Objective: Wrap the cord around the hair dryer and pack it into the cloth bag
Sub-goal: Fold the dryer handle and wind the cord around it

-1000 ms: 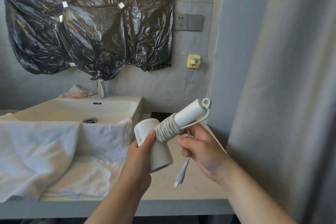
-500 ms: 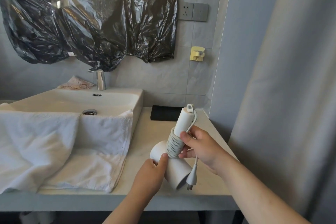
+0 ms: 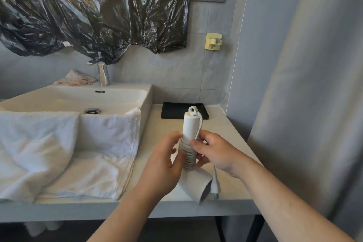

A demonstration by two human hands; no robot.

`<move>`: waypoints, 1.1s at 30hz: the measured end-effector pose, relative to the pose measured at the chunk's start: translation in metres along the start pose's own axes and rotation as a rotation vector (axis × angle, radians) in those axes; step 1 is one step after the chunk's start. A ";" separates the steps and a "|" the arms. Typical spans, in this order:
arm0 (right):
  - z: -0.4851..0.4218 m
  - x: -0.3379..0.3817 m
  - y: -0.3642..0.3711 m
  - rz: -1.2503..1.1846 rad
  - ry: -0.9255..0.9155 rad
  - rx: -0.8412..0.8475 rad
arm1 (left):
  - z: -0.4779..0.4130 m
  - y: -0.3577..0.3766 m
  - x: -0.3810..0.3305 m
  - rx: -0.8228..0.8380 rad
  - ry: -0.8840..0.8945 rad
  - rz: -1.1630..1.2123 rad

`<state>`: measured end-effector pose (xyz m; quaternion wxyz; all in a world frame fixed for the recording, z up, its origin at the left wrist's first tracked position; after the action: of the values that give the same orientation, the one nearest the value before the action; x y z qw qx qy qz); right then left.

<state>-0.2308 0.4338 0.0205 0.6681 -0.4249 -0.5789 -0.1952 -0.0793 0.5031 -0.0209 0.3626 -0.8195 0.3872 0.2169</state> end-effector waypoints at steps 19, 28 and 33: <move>0.063 -0.036 -0.010 0.419 0.087 -0.199 | 0.001 0.006 -0.002 -0.035 0.028 -0.054; 0.063 0.002 -0.004 -0.107 -0.081 -0.093 | -0.007 0.000 -0.018 -0.252 -0.329 0.095; 0.058 0.006 0.005 -0.134 -0.106 -0.140 | -0.014 -0.003 -0.020 -0.257 -0.525 0.365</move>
<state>-0.2604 0.4840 0.0228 0.5906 -0.4407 -0.6253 -0.2568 -0.0879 0.5038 0.0025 0.2988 -0.6919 0.3903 0.5288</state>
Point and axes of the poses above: each hand's wrist, its own z-axis away from the middle knuckle, its own y-axis out of the palm, x = y × z, the point moved 1 cm from there along -z, towards the middle knuckle, and after that the axes turned 3 degrees about y, right-handed, at the moved point
